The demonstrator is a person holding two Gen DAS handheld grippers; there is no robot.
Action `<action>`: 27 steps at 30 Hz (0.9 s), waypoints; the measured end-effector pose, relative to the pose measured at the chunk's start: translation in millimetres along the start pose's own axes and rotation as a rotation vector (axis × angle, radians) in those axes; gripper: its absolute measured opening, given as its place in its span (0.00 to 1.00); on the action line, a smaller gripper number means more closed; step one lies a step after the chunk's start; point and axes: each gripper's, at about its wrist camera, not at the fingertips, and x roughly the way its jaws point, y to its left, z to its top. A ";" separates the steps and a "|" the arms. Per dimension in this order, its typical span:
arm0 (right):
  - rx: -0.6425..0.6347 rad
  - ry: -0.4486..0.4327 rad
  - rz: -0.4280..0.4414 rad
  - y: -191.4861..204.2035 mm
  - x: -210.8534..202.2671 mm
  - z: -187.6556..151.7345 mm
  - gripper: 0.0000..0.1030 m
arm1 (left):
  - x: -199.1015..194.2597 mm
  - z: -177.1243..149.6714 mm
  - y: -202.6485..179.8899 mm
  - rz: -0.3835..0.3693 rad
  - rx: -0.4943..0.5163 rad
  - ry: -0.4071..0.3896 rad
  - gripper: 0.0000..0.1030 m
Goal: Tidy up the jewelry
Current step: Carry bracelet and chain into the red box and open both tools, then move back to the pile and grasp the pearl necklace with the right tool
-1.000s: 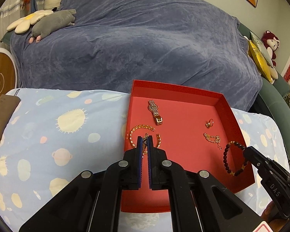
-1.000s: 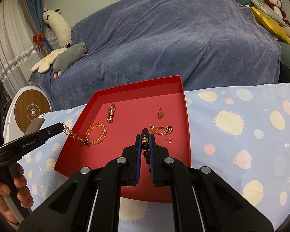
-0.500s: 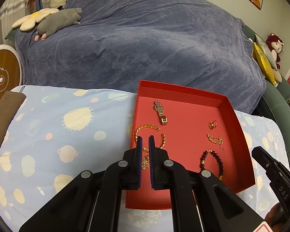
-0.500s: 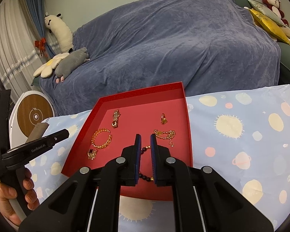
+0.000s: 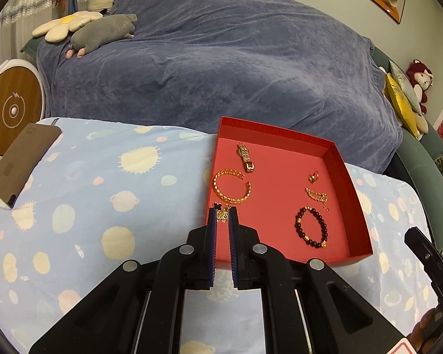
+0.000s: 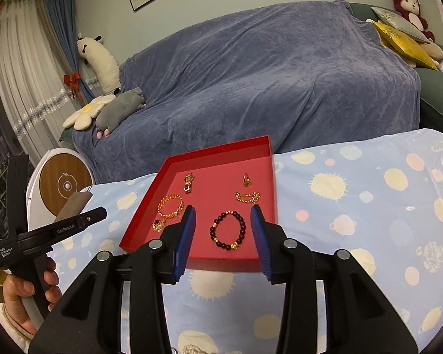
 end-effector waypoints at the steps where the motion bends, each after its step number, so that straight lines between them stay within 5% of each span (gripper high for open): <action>1: -0.007 0.013 -0.007 -2.4 -3.3 -5.2 0.37 | -4.4 -6.5 -1.1 -0.006 0.003 0.002 0.14; 18: -0.169 0.252 0.055 7.4 -33.0 -120.4 0.35 | -37.9 -113.0 -14.3 -0.032 0.071 0.104 0.31; 27: -0.207 0.297 0.064 14.8 -21.6 -137.9 0.29 | -28.2 -131.2 -20.8 -0.027 0.116 0.141 0.32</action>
